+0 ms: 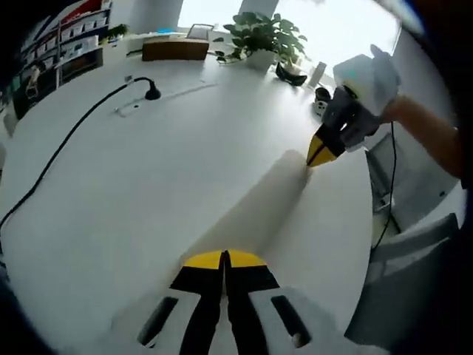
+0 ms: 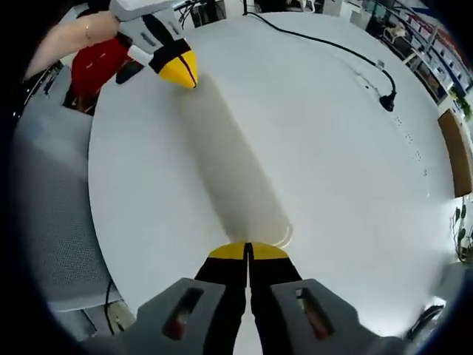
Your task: Arrange the utensils inside the cutlery case until each visible utensil rests in its matching compartment.
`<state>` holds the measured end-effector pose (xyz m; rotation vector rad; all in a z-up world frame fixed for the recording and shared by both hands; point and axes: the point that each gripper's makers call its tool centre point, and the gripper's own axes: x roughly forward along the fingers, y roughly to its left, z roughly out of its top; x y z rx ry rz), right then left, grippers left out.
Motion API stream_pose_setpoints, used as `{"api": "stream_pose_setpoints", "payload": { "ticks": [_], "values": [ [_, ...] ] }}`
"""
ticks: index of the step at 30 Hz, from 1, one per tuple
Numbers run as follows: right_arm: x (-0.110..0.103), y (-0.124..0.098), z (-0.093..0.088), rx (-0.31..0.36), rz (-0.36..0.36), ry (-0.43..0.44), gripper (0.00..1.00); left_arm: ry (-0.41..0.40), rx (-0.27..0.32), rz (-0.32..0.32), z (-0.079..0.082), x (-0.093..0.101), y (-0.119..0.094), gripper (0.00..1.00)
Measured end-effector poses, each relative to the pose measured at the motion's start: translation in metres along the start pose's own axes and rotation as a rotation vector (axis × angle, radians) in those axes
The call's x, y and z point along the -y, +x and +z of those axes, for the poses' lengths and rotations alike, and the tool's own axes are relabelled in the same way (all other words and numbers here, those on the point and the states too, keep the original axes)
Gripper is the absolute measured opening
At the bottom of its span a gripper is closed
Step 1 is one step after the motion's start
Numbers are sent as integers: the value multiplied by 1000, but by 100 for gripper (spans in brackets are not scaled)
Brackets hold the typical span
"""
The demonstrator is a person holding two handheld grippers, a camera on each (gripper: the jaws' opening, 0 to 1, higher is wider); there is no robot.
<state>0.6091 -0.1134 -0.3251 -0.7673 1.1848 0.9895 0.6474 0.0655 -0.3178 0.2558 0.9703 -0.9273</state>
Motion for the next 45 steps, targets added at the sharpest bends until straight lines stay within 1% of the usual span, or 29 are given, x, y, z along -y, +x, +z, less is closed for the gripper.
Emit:
{"api": "stream_pose_setpoints", "payload": {
  "ticks": [2, 3, 4, 5, 7, 9, 10, 12, 16, 18, 19, 20, 21, 22, 23, 24, 26, 28, 29, 31, 32, 33, 34, 36, 38, 40, 41, 42, 45],
  "values": [
    [-1, 3, 1, 0, 1, 16, 0, 5, -24, 10, -6, -2, 3, 0],
    [0, 1, 1, -5, 5, 21, 0, 30, -47, 21, -11, -4, 4, 0],
    [1, 2, 1, -10, 20, 41, 0, 77, 9, 19, -3, -2, 6, 0],
    [1, 1, 1, -9, 30, 54, 0, 53, -29, 24, -8, -1, 5, 0],
    [1, 1, 0, -11, 54, 79, 0, 123, -47, 37, -9, 0, 4, 0],
    [2, 2, 1, -18, 64, 97, 0, 107, -58, 53, -7, -1, 6, 0],
    [0, 2, 1, -24, 61, 92, 0, 116, -62, 56, -7, 1, 6, 0],
    [-1, 2, 1, -39, 42, 31, 0, 102, -80, 57, -7, 1, 6, 0],
    [1, 3, 1, -51, 45, 91, 0, 76, -70, 53, -7, 2, 6, 0],
    [1, 2, 1, -34, 86, 130, 0, 90, -71, 66, -6, 4, 6, 0],
    [-2, 0, 0, -30, 109, 117, 0, 85, -72, 72, -6, 4, 6, 0],
    [7, 0, 4, 5, 54, 140, 0, 65, -92, 85, -7, 2, 5, 0],
    [19, -1, 8, 32, -21, 123, 0, 60, -90, 87, -8, 3, 5, 0],
    [19, -1, 9, 32, -28, 134, 0, 77, -81, 88, -8, 4, 5, 0],
    [14, 1, 9, 22, -5, 148, 0, 100, -56, 82, -6, 5, 6, 0],
    [13, 4, 11, 17, -3, 140, 0, 103, -46, 78, -7, 6, 5, 0],
    [17, 4, 13, -4, -5, 130, 0, 107, -55, 78, -6, 5, 5, 0],
    [21, 4, 15, -22, -22, 104, 0, 138, -68, 77, -7, 7, 5, 0],
    [23, 3, 18, -14, -29, 95, 0, 140, -66, 78, -5, 7, 6, 0],
    [24, 2, 23, 9, -7, 143, 0, 148, -55, 79, -4, 7, 7, 0],
    [28, 3, 24, 5, -9, 134, 0, 156, -53, 81, -4, 7, 7, 0],
    [32, 5, 22, -9, -31, 117, 0, 166, -55, 82, -4, 6, 7, 0],
    [33, 7, 23, -20, -21, 93, 0, 182, -63, 87, -3, 6, 7, 0],
    [31, 5, 22, -41, -11, 148, 0, 197, -79, 92, -2, 5, 9, 0],
    [32, 6, 22, -49, -5, 119, 0, 194, -82, 91, -1, 4, 9, 0],
    [33, 8, 21, -55, 1, 143, 0, 181, -74, 89, -1, 4, 10, 0],
    [47, 1, 6, -103, -80, 180, 0, 172, -61, 96, 1, 3, 11, 0],
    [44, 4, 10, -84, -17, 185, 0, 169, -51, 98, 3, 4, 12, 0],
    [31, 9, 15, -87, -35, 185, 0, 198, -40, 109, 5, 6, 14, 0]
  ]
}}
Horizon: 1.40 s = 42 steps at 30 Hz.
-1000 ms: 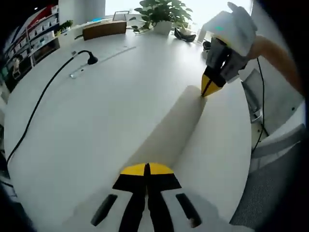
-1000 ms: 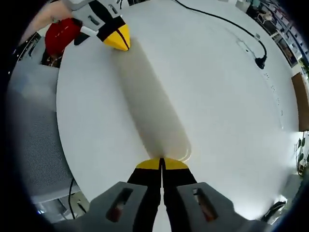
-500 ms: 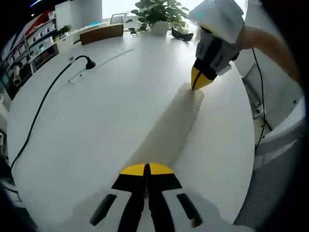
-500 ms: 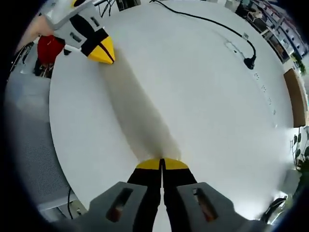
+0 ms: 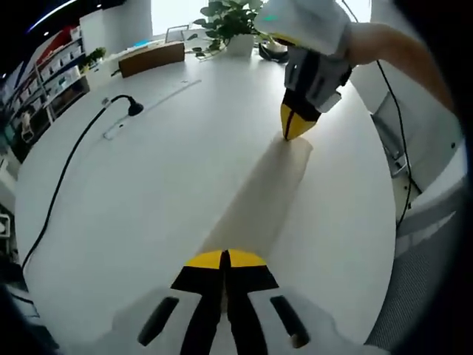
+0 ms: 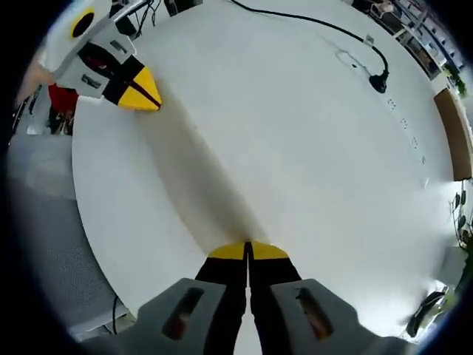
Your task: Arrange the utensils inside the cutlery case until each visible utensil rests in its matching compartment.
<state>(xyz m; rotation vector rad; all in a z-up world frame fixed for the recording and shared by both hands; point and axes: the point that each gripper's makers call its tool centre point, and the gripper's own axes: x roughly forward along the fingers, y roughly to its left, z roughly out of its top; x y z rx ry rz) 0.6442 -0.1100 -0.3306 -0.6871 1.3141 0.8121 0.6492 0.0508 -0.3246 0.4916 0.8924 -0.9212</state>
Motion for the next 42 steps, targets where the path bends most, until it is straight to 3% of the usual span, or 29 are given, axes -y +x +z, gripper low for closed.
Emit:
{"api": "stream_pose_setpoints", "payload": {
  "ticks": [4, 6, 8, 9, 10, 11, 12, 14, 16, 19, 21, 22, 23, 24, 26, 29, 31, 36, 38, 41, 42],
  "values": [
    [-1, 1, 4, 8, 2, 7, 0, 14, -11, 0, 3, 0, 1, 0],
    [-1, -1, 4, 61, 52, 37, 0, 0, -19, -2, 3, -1, 2, 0],
    [-5, -2, 5, 117, 93, 53, 0, 52, -94, 52, -2, -5, -4, 0],
    [-4, -4, 2, 116, 78, 77, 0, 92, -85, 51, 4, -3, -6, 0],
    [-7, -8, 0, 112, 58, 69, 0, 88, -24, 35, 15, 0, -9, 0],
    [-8, -10, 5, 140, 42, 29, 0, 55, -7, 27, 18, 2, -13, 0],
    [-14, -12, 7, 146, 48, -2, 0, 37, -31, 16, 16, 0, -16, 0],
    [-24, -10, 11, 128, 73, -7, 0, 56, -89, 18, 8, -5, -15, 0],
    [-30, -6, 22, 131, 72, -37, 0, 4, -129, -12, 1, -1, -9, 0],
    [-43, 0, 36, 138, 104, -33, 0, -43, -136, -23, -1, 4, 0, 0],
    [-48, 5, 42, 143, 96, -60, 0, -27, -154, -12, -7, 4, 5, 0],
    [-45, 9, 35, 84, 57, -70, 0, 1, -129, -6, -2, 3, 3, 0],
    [-43, 8, 37, 89, 37, -89, 0, -34, -139, -3, -2, 2, 4, 0],
    [-46, 6, 36, 80, 48, -37, 0, -21, -142, -2, -2, 3, 3, 0],
    [-45, 7, 36, 80, 59, -52, 0, 11, -137, 2, -3, 4, 4, 0],
    [-47, 8, 35, 73, 80, -26, 0, -51, -126, 3, -4, 2, 4, 0],
    [-46, 8, 37, 83, 63, -116, 0, 13, -121, 12, -4, 4, 3, 0],
    [-46, 9, 37, 51, 66, -77, 0, 50, -138, 46, -4, 8, 2, 0],
    [-47, 8, 36, 34, 27, -56, 0, 34, -129, 45, -4, 6, 2, 0],
    [-48, 8, 36, 16, -47, -129, 0, 105, -112, 82, -3, 7, 2, 0],
    [-43, 9, 38, 26, -41, -91, 0, 103, -108, 86, -3, 9, 2, 0]
  ]
}}
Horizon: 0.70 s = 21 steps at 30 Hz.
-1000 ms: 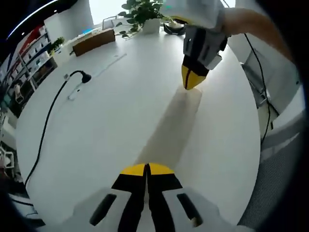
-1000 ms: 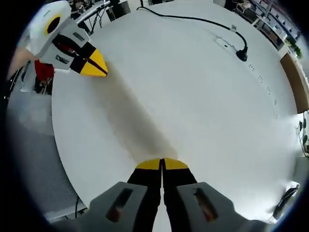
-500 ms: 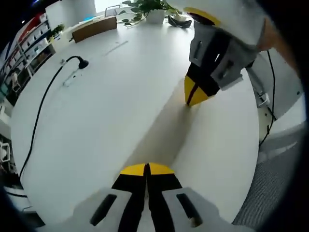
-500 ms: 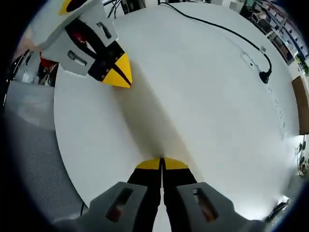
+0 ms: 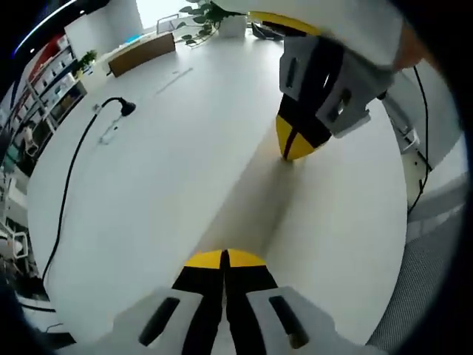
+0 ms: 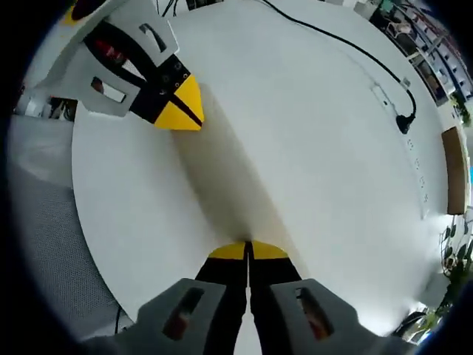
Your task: Arrange the utensils inside the cutlery case until each visible utensil rests in its matching compartment.
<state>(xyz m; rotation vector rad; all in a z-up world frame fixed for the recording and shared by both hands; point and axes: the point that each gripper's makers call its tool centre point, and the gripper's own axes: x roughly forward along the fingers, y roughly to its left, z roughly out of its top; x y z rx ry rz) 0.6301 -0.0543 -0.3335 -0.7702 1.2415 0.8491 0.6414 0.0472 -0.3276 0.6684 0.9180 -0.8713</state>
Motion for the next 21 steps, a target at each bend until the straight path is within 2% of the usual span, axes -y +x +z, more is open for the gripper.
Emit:
{"api": "stream_pose_setpoints", "payload": {
  "ticks": [4, 5, 6, 7, 9, 10, 12, 13, 14, 15, 16, 17, 18, 20, 21],
  "values": [
    [3, -1, 0, 69, 11, 96, 0, -40, 15, -6, 0, -4, -1, 0],
    [4, -2, 0, 99, -10, 112, 0, -21, 35, 77, -1, -12, -3, 0],
    [3, -2, 0, 114, -38, 103, 0, 31, 20, 140, -5, -18, -6, 0],
    [4, -2, 0, 122, -85, 96, 0, 82, 58, 134, -4, -12, -5, 0],
    [3, -3, 1, 142, -150, 50, 0, 115, 46, 132, -10, -9, -9, 0],
    [3, -3, 1, 160, -169, 42, 0, 146, 71, 156, -8, -13, -15, 0],
    [3, -4, 8, 243, -203, -54, 0, 143, 94, 143, -11, -17, -24, 0],
    [2, -5, 7, 263, -203, -67, 0, 145, 102, 146, -11, -21, -28, 3],
    [0, -9, 3, 270, -203, -109, 5, 189, 144, 155, -6, -26, -34, 9],
    [6, -14, 8, 325, -248, -114, 23, 208, 185, 156, -2, -29, -37, 19],
    [3, -18, 13, 386, -232, -158, 37, 228, 220, 184, 1, -35, -41, 24],
    [0, -20, 12, 397, -204, -161, 46, 285, 233, 205, 1, -42, -45, 27],
    [-1, -23, 9, 394, -187, -181, 47, 285, 232, 194, -1, -43, -45, 31],
    [0, -27, 5, 392, -168, -309, 51, 286, 251, 139, -4, -40, -41, 43],
    [2, -25, 1, 378, -148, -347, 61, 287, 256, 119, -6, -40, -35, 57]
  ]
}}
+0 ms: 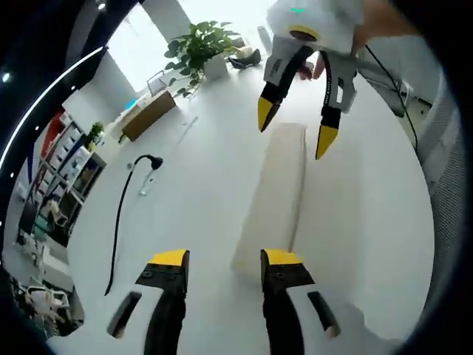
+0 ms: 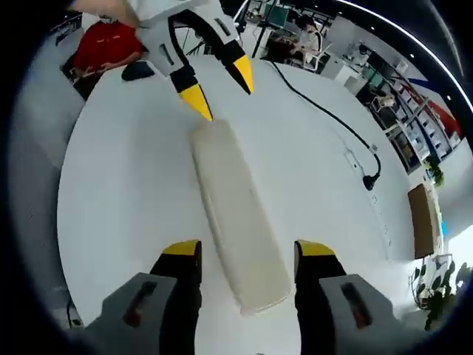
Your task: Arrange the utensils inside the cutlery case until each visible utensil rests in its matching compartment.
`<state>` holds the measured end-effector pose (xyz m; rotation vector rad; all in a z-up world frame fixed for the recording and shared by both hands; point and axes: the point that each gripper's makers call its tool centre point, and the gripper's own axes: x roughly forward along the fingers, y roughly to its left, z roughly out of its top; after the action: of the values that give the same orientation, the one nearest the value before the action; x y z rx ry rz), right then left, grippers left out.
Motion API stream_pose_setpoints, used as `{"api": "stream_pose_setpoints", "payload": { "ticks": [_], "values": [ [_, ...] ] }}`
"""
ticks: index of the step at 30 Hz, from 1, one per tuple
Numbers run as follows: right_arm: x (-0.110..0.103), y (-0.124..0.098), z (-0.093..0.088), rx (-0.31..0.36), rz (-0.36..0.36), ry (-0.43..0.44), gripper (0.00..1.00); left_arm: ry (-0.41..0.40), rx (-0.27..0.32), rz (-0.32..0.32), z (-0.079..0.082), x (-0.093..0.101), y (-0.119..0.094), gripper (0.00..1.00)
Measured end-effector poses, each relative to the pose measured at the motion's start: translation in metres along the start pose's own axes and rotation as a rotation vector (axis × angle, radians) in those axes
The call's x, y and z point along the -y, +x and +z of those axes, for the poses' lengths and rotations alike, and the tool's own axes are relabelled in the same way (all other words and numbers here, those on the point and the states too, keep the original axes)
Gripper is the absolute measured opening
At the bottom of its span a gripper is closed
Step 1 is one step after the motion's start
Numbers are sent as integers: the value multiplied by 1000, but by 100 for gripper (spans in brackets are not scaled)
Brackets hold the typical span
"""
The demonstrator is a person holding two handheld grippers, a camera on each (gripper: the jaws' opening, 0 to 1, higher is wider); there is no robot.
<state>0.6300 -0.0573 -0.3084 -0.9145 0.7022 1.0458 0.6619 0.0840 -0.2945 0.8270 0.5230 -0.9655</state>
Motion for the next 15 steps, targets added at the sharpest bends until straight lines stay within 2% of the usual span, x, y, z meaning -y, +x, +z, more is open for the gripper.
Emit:
{"api": "stream_pose_setpoints", "payload": {
  "ticks": [2, 3, 5, 7, 8, 9, 10, 11, 13, 15],
  "values": [
    [8, 3, -9, -12, -1, 36, 77, -12, 22, -62, -3, 12, 8, 75],
    [10, 5, -14, -22, 7, 39, 80, -23, 19, -85, -6, 18, 12, 84],
    [8, 10, -24, -53, 57, 20, 83, -1, -28, -125, -17, 29, 19, 93],
    [2, 16, -30, -69, 106, 19, 92, 29, -34, -153, -20, 38, 28, 98],
    [-1, 18, -32, -75, 127, 8, 93, 21, -29, -158, -20, 40, 31, 98],
    [-7, 22, -37, -107, 159, -21, 90, 9, -24, -167, -19, 42, 34, 97],
    [-7, 23, -39, -114, 163, -27, 87, -3, -21, -178, -18, 44, 37, 96],
    [-9, 26, -42, -126, 178, -30, 86, -59, 12, -202, -11, 48, 40, 92],
    [-10, 30, -40, -113, 197, -22, 83, -80, -3, -208, -12, 46, 44, 88],
    [-9, 32, -38, -111, 202, -17, 71, -96, -2, -222, -9, 45, 46, 79]
  ]
}}
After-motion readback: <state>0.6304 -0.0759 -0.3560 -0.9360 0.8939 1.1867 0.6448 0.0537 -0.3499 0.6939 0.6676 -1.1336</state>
